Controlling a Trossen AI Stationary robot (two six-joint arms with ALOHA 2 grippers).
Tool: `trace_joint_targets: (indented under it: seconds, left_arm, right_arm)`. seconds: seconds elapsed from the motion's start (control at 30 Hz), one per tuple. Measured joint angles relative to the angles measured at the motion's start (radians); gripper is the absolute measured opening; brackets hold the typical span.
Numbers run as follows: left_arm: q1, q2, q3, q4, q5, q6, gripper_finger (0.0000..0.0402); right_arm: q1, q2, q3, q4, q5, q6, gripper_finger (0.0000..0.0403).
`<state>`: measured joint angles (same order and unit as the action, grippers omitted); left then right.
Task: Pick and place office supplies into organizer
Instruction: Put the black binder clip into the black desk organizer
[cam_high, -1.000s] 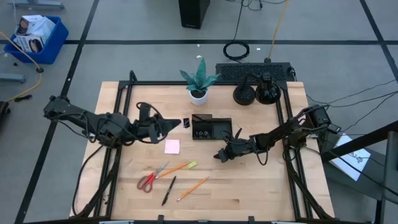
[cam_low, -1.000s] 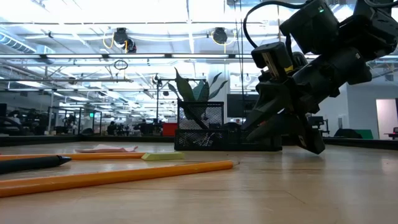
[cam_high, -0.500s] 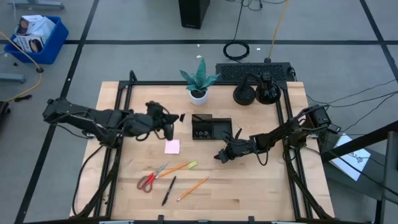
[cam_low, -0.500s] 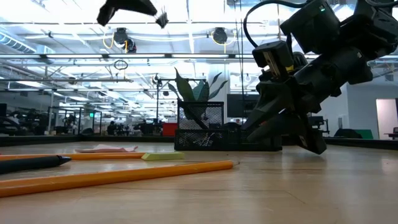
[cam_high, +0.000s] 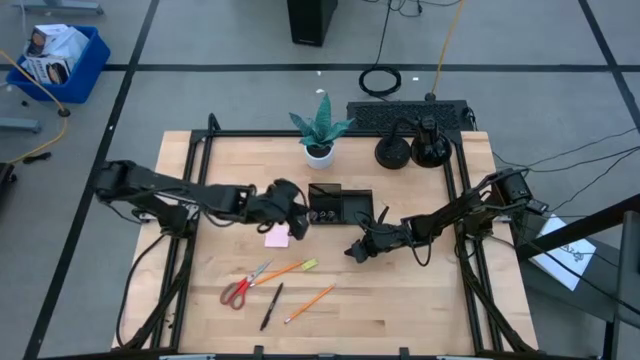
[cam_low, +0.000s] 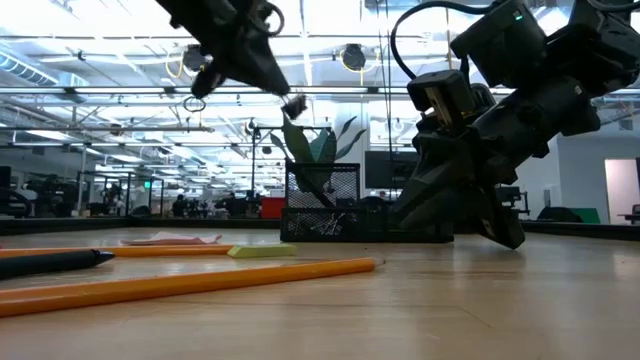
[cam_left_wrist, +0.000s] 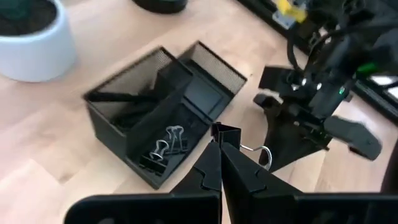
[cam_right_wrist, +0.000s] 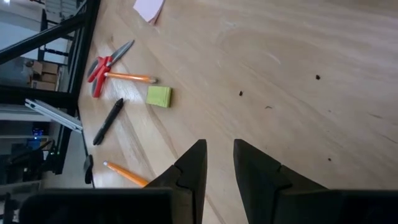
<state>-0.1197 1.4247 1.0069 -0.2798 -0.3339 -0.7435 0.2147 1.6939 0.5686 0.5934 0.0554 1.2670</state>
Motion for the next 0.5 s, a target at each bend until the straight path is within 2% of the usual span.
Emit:
trace_joint_targets:
  seconds: [0.3,0.5]
  left_arm:
    - [0.032,0.161,0.0,0.058,0.044,-0.022,0.0]
    - [0.079,0.224,0.0,0.099,0.058,0.002,0.0]
  right_arm:
    - [0.003,0.0,0.0,-0.001,-0.003,-0.024,0.0075]
    - [0.009,0.0,0.0,-0.005,-0.005,-0.026,0.0075]
